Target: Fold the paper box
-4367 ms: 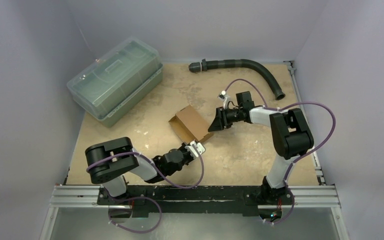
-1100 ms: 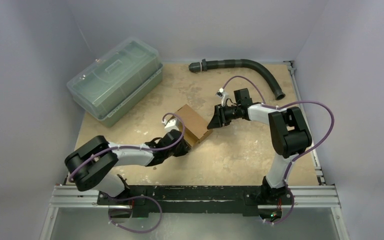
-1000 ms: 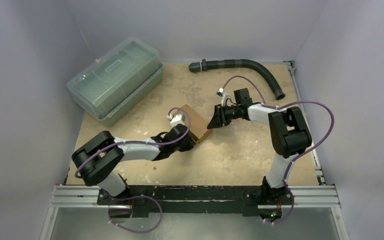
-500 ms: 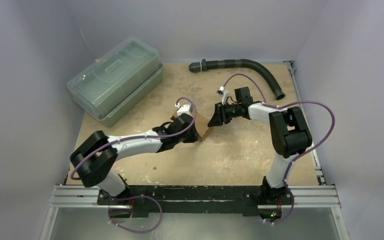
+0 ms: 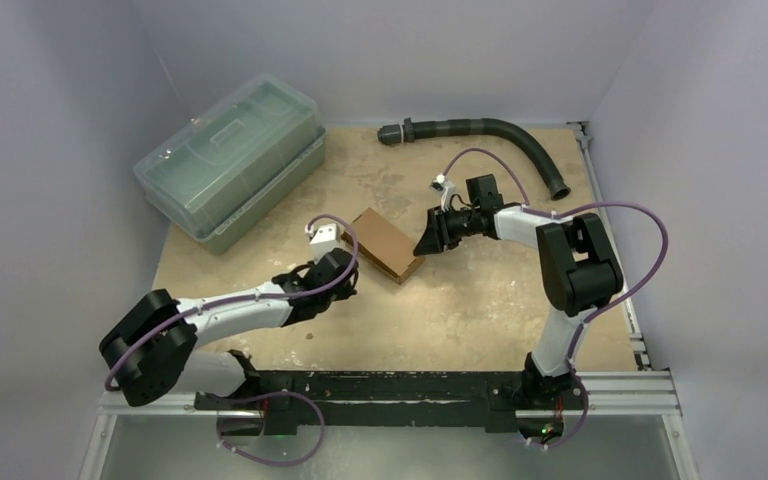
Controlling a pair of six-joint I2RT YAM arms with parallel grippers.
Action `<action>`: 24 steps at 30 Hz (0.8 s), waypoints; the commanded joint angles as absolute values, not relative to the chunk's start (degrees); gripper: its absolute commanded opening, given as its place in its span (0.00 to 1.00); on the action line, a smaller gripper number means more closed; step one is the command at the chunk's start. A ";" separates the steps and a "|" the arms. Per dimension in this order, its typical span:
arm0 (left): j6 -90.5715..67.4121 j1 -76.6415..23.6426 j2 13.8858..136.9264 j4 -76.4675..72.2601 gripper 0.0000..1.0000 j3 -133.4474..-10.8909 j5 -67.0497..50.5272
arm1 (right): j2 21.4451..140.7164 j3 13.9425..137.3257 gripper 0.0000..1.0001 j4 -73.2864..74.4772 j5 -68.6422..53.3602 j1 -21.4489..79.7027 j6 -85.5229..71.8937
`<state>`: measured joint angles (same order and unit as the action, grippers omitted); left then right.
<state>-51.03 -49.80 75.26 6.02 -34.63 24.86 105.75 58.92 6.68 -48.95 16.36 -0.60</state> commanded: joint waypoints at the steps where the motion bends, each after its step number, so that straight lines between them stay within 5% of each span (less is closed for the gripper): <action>1: -55.98 -46.39 75.93 6.56 0.04 -33.26 33.06 | 107.75 59.15 0.41 10.02 -45.79 16.96 2.02; 10: -56.70 -34.54 83.56 -6.31 0.05 -33.57 24.86 | 107.92 59.32 0.41 10.27 -45.81 17.09 2.15; 24: -55.81 -30.67 101.85 -0.12 0.04 -58.02 16.33 | 108.19 59.77 0.41 11.04 -45.71 17.65 2.85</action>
<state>-57.01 -31.07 100.09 -2.63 -50.37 17.17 106.50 59.86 7.70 -49.10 16.56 0.03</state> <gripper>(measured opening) 0.046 0.416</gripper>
